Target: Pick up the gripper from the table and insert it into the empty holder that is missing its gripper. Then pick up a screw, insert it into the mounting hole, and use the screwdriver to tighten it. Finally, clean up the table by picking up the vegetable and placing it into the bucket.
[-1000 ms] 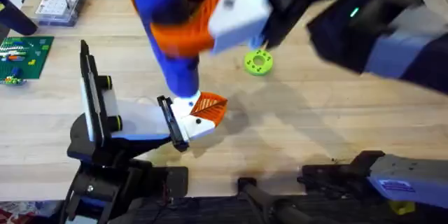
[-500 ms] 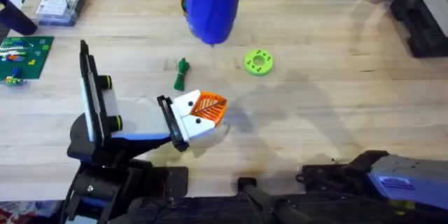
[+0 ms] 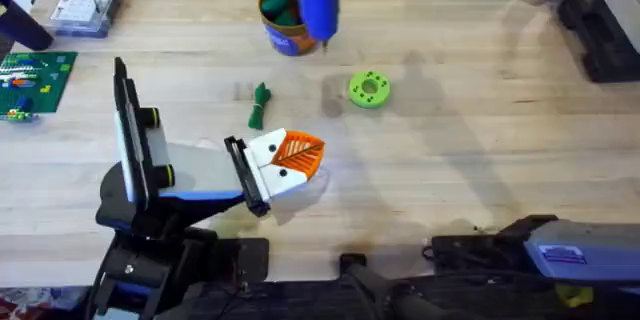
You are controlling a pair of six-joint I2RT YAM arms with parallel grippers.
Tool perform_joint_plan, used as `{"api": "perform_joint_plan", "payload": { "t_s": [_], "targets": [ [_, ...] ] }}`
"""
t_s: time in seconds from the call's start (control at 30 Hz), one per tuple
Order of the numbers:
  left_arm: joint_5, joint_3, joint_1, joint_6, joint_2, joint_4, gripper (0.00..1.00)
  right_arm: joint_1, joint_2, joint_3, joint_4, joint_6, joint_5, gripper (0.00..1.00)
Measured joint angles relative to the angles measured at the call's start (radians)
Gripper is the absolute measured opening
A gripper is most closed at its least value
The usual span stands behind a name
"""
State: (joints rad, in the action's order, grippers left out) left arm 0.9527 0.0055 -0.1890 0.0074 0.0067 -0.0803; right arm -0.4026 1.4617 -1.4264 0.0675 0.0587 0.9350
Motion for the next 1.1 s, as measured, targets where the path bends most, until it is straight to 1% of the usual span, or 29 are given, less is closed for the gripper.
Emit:
{"api": "perform_joint_plan", "payload": {
  "t_s": [0.13, 0.27, 0.4, 0.53, 0.7, 0.83, 0.93, 1.1],
  "targets": [
    [0.000, 0.000, 0.000, 0.000, 0.000, 0.000, 0.009, 0.053, 0.000, -0.005, 0.182, 0.187, -0.213, 0.045],
    [0.000, 0.000, 0.000, 0.000, 0.000, 0.000, 0.009, 0.090, 0.000, -0.007, 0.293, 0.331, -0.434, 0.047],
    [0.000, 0.000, 0.000, 0.000, 0.000, 0.000, 0.009, 0.091, 0.000, -0.014, 0.392, 0.402, -0.653, 0.045],
    [0.000, 0.000, 0.000, 0.000, 0.000, 0.000, 0.009, 0.092, 0.003, -0.018, 0.512, 0.435, -0.806, 0.047],
    [-0.004, 0.000, 0.000, 0.000, 0.000, 0.000, 0.005, 0.114, 0.026, -0.018, 0.510, 0.481, -0.912, 0.045],
    [-0.011, 0.000, 0.000, 0.000, 0.000, 0.001, 0.005, 0.156, 0.071, -0.018, 0.509, 0.525, -0.958, 0.044],
    [-0.026, 0.000, 0.000, 0.000, 0.000, 0.002, 0.005, 0.194, 0.135, -0.018, 0.507, 0.599, -0.976, 0.044],
    [-0.044, 0.000, 0.000, 0.000, 0.000, 0.004, 0.005, 0.243, 0.246, -0.018, 0.509, 0.780, -1.017, 0.044]
  ]
}}
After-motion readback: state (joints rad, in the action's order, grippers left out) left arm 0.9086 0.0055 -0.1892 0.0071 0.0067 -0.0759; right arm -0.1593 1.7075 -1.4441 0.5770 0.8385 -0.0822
